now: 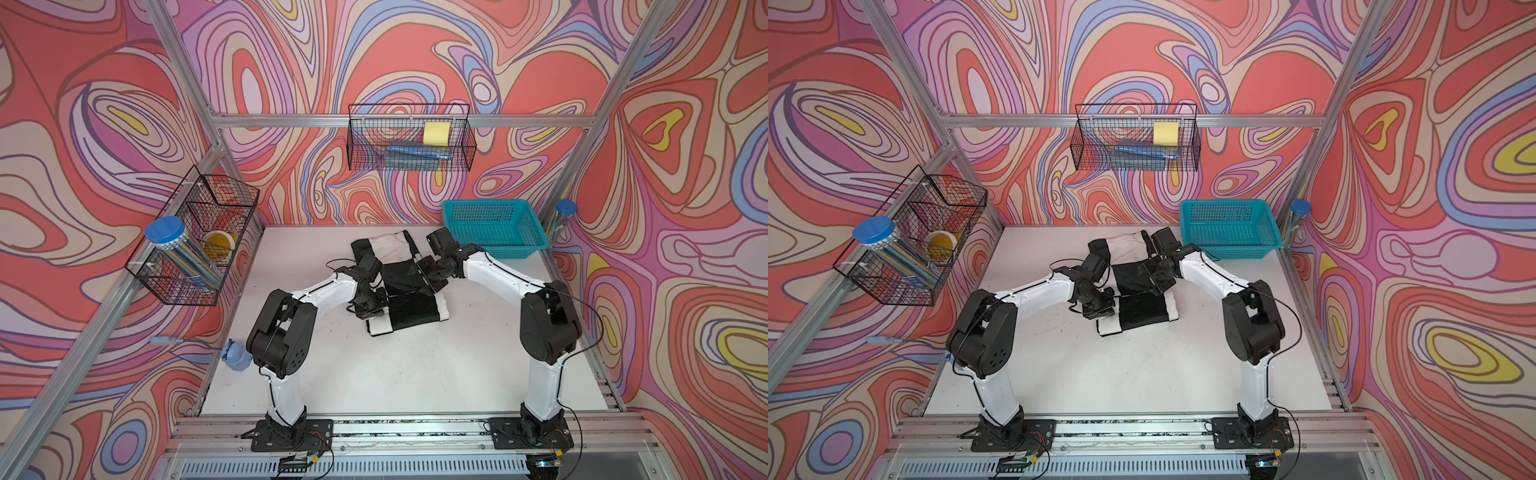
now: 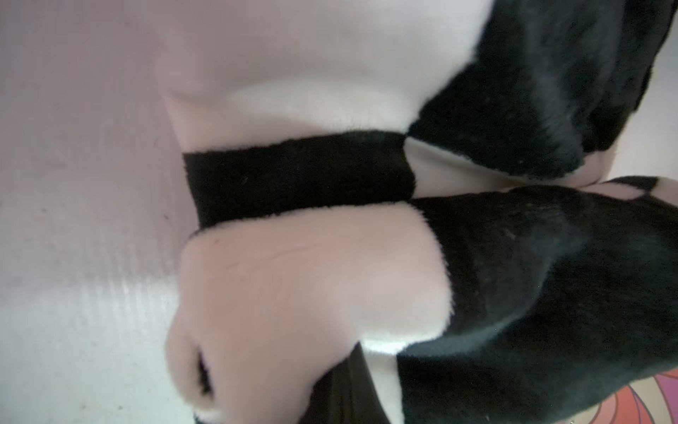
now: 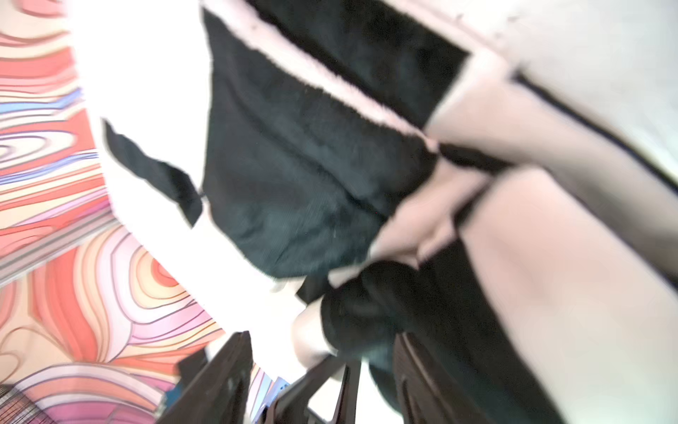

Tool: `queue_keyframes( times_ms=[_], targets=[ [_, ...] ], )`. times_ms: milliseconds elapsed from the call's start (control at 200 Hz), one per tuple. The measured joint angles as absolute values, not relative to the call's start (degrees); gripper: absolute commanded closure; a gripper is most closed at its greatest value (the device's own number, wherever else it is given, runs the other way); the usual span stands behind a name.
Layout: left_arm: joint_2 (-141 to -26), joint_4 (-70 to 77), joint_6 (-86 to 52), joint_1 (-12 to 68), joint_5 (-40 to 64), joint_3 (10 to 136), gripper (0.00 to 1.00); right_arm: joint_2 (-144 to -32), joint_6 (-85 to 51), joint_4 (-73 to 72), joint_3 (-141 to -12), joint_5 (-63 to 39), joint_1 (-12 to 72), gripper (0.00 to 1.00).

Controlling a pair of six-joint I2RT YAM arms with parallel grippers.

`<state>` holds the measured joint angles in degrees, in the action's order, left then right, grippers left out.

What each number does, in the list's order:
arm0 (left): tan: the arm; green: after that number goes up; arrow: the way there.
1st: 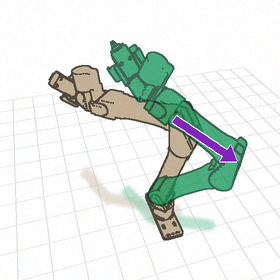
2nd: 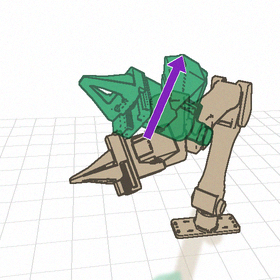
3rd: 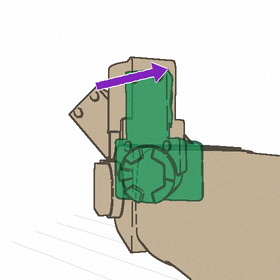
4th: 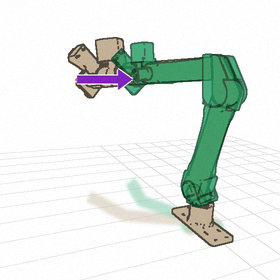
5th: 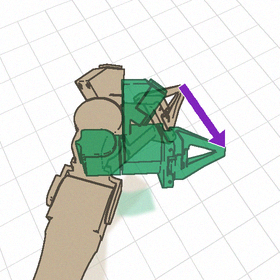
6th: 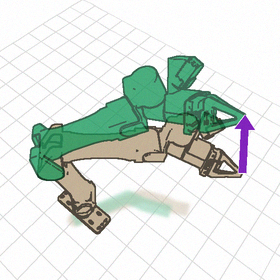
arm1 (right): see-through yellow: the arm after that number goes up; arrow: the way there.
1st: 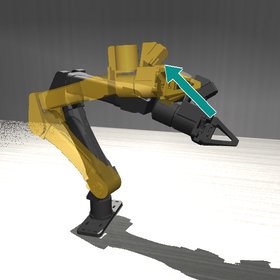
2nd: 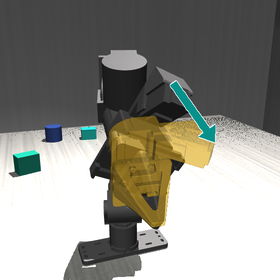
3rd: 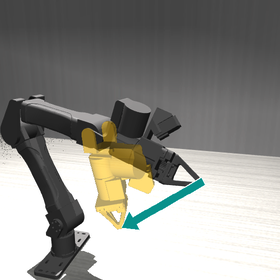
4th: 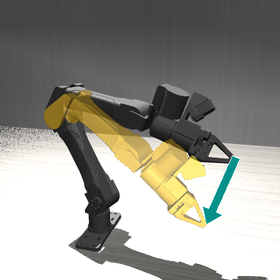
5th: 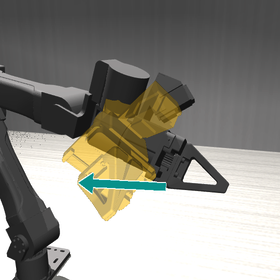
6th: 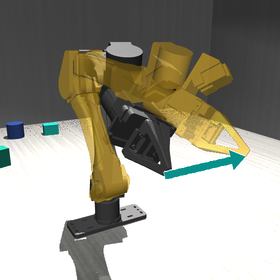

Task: Roll up the pillowcase
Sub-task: Roll the pillowcase at the center of the board.

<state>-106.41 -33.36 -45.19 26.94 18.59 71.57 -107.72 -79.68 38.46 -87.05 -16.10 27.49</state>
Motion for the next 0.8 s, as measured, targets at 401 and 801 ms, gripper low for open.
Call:
queue_keyframes(
  times_ms=[401,801],
  targets=[
    [-108.86,-33.39,-55.13,26.94,26.87,71.37,1.0,-91.31,-88.68,39.44,-67.85,-10.81,37.98,0.31],
    [-108.86,-33.12,-60.01,26.92,28.38,71.24,1.0,-95.85,-97.56,28.64,-59.57,-2.39,44.23,0.28]
  ],
)
